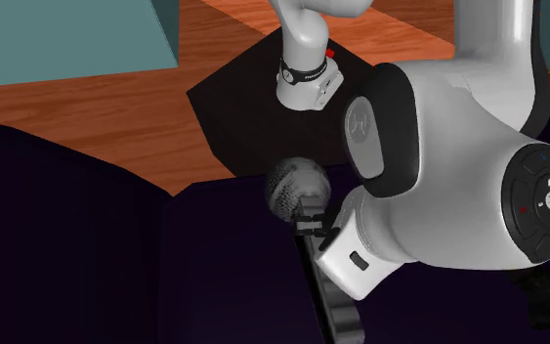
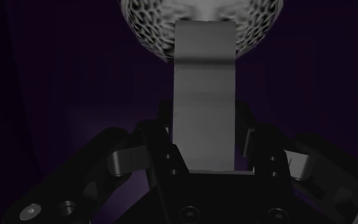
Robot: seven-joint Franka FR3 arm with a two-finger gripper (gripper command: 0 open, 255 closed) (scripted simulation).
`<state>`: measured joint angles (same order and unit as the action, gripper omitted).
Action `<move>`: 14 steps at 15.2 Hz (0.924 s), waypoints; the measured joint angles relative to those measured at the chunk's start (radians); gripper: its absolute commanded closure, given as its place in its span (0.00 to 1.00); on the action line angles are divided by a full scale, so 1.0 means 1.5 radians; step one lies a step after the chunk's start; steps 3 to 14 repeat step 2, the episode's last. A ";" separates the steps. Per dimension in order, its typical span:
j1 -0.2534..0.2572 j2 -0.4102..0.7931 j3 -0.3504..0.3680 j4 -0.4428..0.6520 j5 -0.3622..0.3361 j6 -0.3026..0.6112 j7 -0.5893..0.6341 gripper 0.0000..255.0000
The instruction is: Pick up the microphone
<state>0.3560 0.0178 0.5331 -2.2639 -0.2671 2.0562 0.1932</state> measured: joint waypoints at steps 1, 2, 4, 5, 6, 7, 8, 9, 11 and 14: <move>-0.001 -0.007 -0.001 0.003 0.005 -0.008 -0.007 1.00; -0.001 -0.010 -0.001 0.006 0.007 -0.013 -0.009 1.00; -0.001 -0.010 -0.001 0.006 0.007 -0.013 -0.009 1.00; -0.001 -0.010 -0.001 0.006 0.007 -0.013 -0.009 1.00; -0.001 -0.010 -0.001 0.006 0.007 -0.013 -0.009 1.00; -0.001 -0.010 -0.001 0.006 0.007 -0.013 -0.009 1.00; -0.001 -0.010 -0.001 0.006 0.007 -0.013 -0.009 1.00; -0.001 -0.010 -0.001 0.006 0.007 -0.013 -0.009 1.00; -0.001 -0.010 -0.001 0.006 0.007 -0.013 -0.009 1.00; -0.001 -0.010 -0.001 0.006 0.007 -0.013 -0.009 1.00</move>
